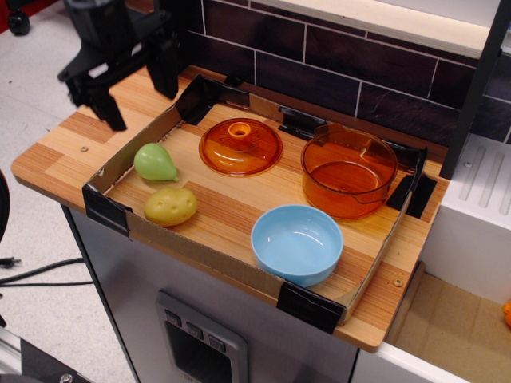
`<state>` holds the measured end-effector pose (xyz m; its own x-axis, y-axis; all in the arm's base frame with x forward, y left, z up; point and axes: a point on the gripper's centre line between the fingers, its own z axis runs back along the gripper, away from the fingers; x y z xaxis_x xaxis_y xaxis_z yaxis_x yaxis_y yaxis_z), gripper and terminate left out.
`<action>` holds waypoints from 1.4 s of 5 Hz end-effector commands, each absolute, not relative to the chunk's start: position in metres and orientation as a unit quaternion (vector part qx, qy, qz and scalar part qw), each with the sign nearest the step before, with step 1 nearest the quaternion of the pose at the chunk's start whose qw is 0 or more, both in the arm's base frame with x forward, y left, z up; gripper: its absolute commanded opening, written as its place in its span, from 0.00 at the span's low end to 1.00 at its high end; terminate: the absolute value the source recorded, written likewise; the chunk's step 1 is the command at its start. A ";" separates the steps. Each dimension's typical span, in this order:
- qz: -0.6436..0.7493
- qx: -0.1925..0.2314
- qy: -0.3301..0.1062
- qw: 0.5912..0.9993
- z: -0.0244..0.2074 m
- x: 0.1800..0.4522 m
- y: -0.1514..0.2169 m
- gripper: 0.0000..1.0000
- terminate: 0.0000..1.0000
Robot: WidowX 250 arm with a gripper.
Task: Put pear in bowl
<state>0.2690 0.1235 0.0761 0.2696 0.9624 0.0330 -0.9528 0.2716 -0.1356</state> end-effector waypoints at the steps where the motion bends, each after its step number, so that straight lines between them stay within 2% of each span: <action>1: 0.587 -0.034 -0.058 0.807 0.057 0.262 0.126 1.00 0.00; 3: 0.571 -0.044 -0.064 0.817 0.042 0.272 0.118 1.00 0.00; 5: 0.564 -0.010 -0.061 0.824 0.026 0.276 0.125 1.00 0.00; 6: 0.557 -0.021 -0.051 0.829 0.025 0.273 0.125 0.00 0.00; 7: 0.545 -0.041 -0.058 0.835 0.046 0.275 0.126 0.00 0.00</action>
<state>0.2733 0.1204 0.0280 0.3988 0.9170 -0.0091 -0.9134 0.3963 -0.0927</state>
